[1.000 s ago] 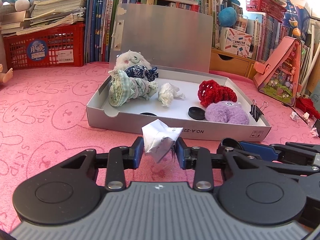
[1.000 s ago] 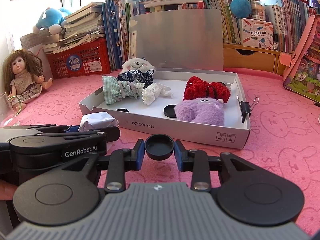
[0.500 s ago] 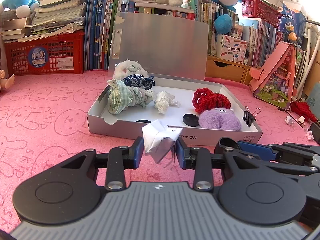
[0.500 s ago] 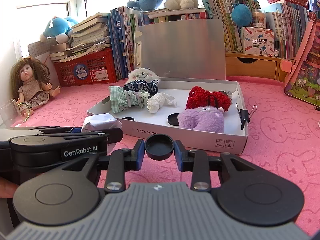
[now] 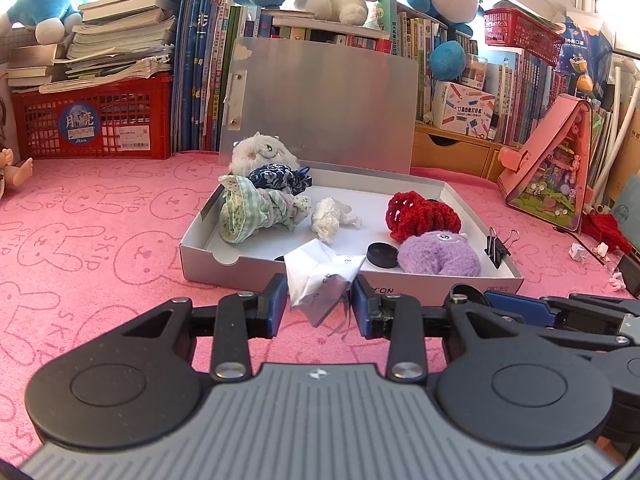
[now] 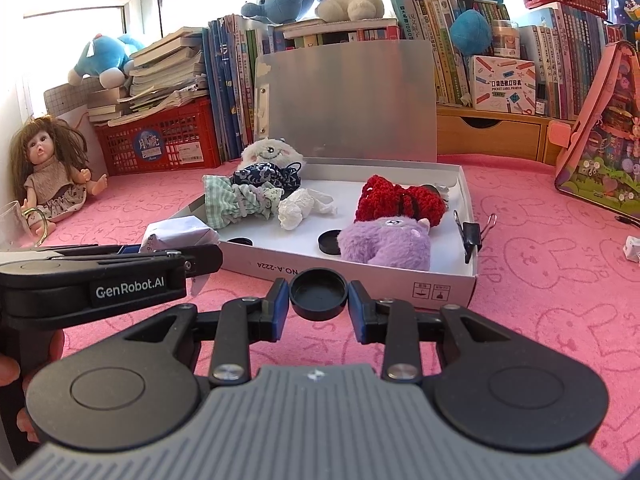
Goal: Organize objects
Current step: 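Carry the paper with the left tool while the right tool carries the cup lid over the box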
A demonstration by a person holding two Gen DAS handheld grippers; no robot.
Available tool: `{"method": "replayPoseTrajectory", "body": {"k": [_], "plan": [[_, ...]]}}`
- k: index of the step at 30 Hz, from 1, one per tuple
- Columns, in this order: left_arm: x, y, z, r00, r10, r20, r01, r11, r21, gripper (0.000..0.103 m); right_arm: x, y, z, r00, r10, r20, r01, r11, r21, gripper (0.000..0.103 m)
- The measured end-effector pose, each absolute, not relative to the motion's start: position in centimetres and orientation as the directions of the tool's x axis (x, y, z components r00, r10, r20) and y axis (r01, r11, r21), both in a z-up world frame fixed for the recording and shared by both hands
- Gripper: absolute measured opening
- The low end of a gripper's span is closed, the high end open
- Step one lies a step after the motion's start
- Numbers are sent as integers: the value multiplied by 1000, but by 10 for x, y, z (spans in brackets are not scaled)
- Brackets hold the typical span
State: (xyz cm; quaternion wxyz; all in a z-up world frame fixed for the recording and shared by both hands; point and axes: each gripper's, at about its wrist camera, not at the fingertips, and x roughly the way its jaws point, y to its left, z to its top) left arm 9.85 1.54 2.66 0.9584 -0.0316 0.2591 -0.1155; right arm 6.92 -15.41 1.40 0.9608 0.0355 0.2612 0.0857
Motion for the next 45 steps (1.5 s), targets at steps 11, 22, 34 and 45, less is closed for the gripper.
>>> {"method": "replayPoseTrajectory", "body": {"k": [11,22,34,45], "plan": [[111,20,39,856,-227,-464,204,974,-100,40,80,-169,26,864,159,-477,-115,986,120,39],[136,21,48,861,-229,-454,200,973,-111,40,97,-176,35,865,145,-481,-104,988,110,39],[172,11,64,866,-237,-441,227,971,-75,40,134,-197,52,861,147,-487,-75,983,165,39],[224,0,72,860,-236,-452,222,971,-84,40,188,-212,65,833,157,-530,-51,977,209,39]]}}
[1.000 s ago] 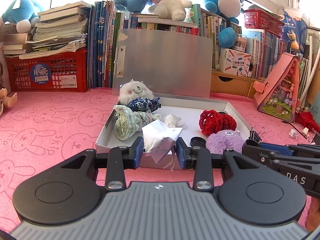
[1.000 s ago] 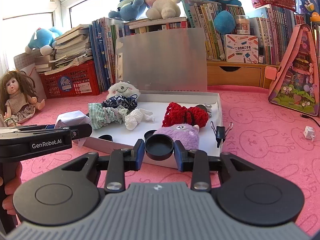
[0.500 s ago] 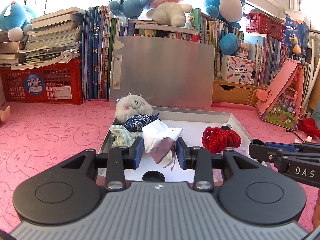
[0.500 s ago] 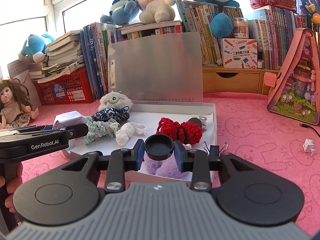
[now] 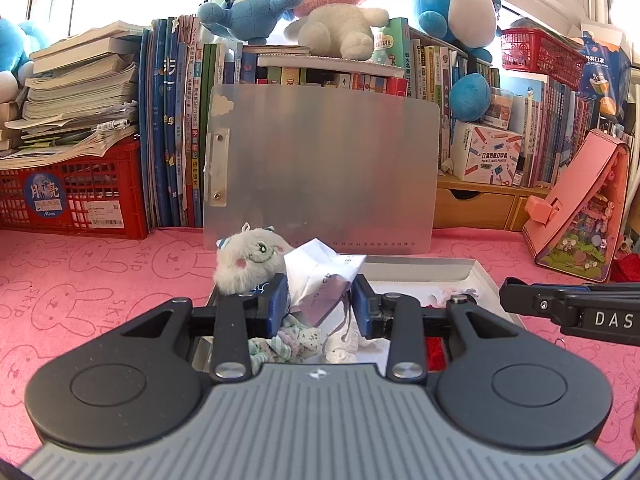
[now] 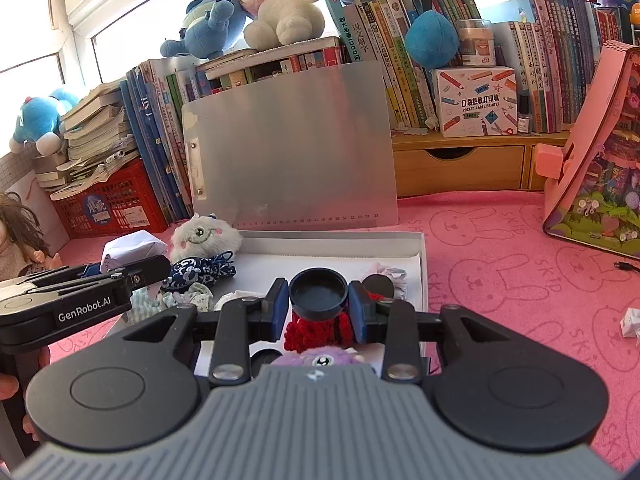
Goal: Organize objects
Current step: 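Carry the paper with the left tool while the right tool carries the cup lid over the box, then lower both tools into the box and open them to release paper and cup lid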
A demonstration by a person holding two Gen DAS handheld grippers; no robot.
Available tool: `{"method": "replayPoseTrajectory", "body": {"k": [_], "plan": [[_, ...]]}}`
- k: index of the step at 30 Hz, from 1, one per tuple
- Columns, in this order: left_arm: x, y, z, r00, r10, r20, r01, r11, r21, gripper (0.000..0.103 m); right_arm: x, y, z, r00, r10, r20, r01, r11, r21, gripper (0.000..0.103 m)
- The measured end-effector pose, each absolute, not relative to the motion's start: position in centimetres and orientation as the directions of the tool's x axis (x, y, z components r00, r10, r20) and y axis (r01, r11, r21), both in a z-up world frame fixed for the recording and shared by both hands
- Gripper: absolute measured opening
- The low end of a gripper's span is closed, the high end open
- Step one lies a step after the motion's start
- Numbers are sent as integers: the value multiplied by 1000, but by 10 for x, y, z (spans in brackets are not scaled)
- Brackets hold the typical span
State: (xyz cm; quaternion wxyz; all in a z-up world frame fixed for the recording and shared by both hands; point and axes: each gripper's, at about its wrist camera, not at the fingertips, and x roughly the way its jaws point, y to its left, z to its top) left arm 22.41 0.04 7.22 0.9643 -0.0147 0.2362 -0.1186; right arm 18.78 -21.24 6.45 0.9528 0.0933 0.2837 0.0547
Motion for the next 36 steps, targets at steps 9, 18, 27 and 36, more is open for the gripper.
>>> {"method": "replayPoseTrajectory", "body": {"k": [9,18,27,36], "plan": [[261,-12,61,836,-232,-498,216,972,-89,40,217,-217,62,797,157,-583,-16,971,240,39],[286,-22,54,812,-228,-538,228,971,-68,40,238,-220,58,770,161,-618,5,966,258,39],[292,-30,42,798,-250,-548,248,965,-79,40,252,-222,41,745,178,-642,24,956,293,39],[298,-35,29,786,-273,-555,273,958,-86,41,266,-218,31,738,184,-649,26,954,300,39]]}}
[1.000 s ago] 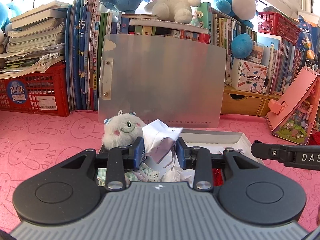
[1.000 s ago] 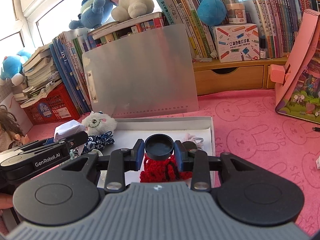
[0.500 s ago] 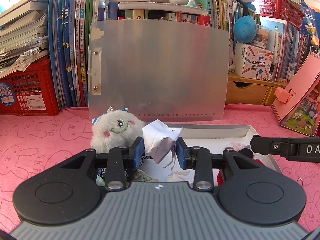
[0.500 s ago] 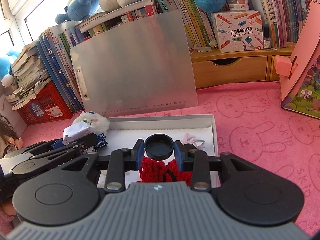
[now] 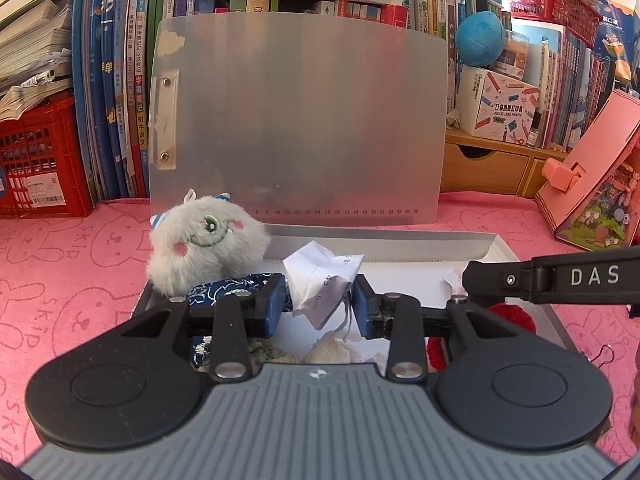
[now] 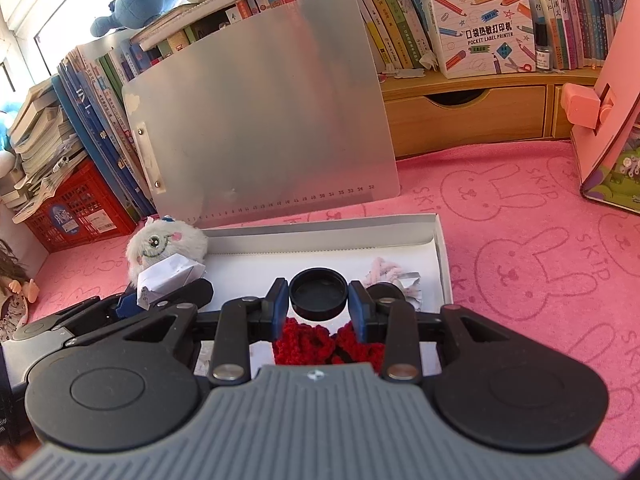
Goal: Organize objects
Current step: 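Lower both tools into the box and open them to release paper and cup lid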
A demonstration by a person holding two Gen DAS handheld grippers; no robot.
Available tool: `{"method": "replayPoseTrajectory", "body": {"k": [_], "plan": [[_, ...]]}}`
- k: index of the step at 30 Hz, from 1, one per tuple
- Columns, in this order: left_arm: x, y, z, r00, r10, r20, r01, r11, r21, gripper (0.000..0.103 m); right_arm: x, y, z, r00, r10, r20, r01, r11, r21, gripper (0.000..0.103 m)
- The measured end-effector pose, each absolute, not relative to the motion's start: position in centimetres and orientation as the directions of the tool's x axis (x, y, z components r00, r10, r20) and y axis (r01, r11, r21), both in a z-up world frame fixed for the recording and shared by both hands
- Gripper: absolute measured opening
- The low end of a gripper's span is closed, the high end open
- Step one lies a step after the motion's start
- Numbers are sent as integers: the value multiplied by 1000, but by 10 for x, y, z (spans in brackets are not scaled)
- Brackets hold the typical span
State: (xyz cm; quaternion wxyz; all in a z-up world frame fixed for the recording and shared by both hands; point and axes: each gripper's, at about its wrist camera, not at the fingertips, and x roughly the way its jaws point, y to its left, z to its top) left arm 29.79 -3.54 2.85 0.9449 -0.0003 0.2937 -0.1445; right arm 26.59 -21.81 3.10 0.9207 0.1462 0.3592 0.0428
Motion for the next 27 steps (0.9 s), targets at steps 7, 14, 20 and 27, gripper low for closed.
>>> {"method": "replayPoseTrajectory", "body": {"k": [7,14,20,27], "plan": [[300,-38,19,774,-290,-563,295,952,-85,41,272,-215,20,726,190,-661,28,952,304,39],[300,-42,16,769,-295,-568,312,948,-70,41,274,-214,14,721,191,-666,23,954,298,39],[302,-42,15,766,-292,-573,310,948,-69,42,273,-215,10,723,190,-664,20,955,295,46],[301,-43,16,764,-292,-576,314,947,-63,51,271,-215,13,730,183,-658,16,959,284,61]]}}
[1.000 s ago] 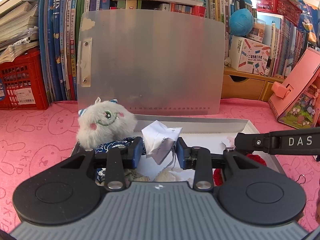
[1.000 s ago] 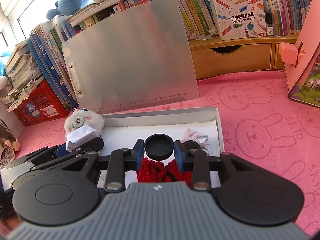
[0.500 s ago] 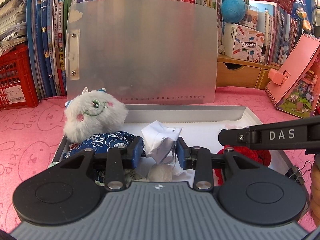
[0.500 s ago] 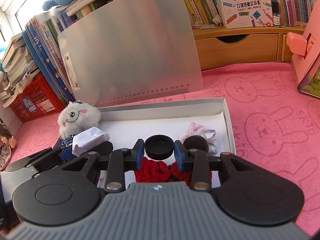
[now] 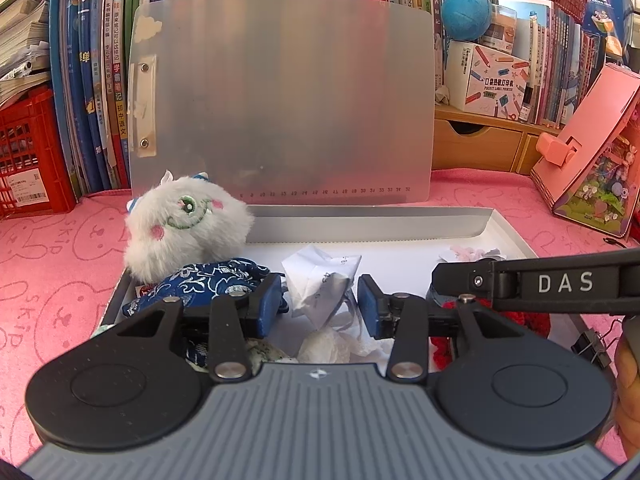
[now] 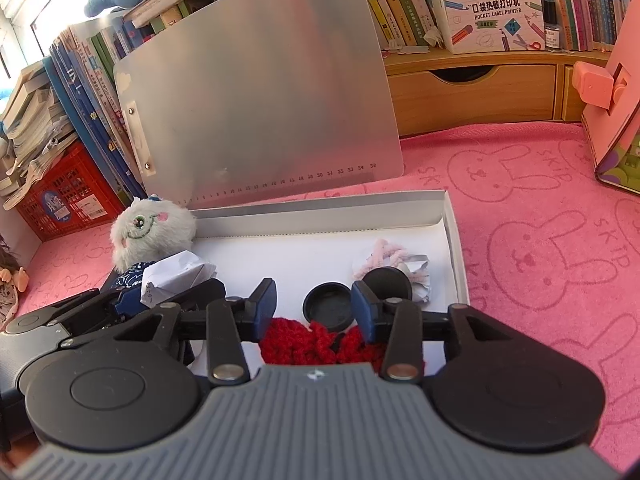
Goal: Organize objects
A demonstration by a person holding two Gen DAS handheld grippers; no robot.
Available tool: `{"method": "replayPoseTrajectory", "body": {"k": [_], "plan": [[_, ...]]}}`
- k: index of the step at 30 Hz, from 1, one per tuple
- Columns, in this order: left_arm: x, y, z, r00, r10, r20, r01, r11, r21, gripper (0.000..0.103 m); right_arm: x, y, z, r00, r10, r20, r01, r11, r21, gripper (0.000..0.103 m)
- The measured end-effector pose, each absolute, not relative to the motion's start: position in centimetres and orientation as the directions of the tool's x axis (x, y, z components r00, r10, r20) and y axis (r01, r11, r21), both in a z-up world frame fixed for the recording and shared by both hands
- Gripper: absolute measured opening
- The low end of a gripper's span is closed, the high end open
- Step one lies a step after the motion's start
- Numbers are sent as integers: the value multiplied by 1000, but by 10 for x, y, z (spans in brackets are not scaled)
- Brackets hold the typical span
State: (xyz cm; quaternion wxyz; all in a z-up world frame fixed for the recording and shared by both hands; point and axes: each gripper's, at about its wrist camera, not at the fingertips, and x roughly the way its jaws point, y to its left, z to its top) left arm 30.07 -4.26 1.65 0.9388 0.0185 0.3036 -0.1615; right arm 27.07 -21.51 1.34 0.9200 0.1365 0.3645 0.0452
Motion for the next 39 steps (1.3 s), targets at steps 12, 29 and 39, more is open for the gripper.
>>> {"method": "replayPoseTrajectory", "body": {"k": [12,29,39], "plan": [[288,-41,28,766,-310,-563,325,943,-78,72,255,-221,32,765,157,-625,12,966,258,69],[251,-28,58,816,-279,-507,297,954,-48,102,218,-227,54,811,122,-573,12,974,225,88],[215,-17,68,848,-239,-474,257,966,-26,103,184,-228,60,832,115,-542,5,977,214,103]]}}
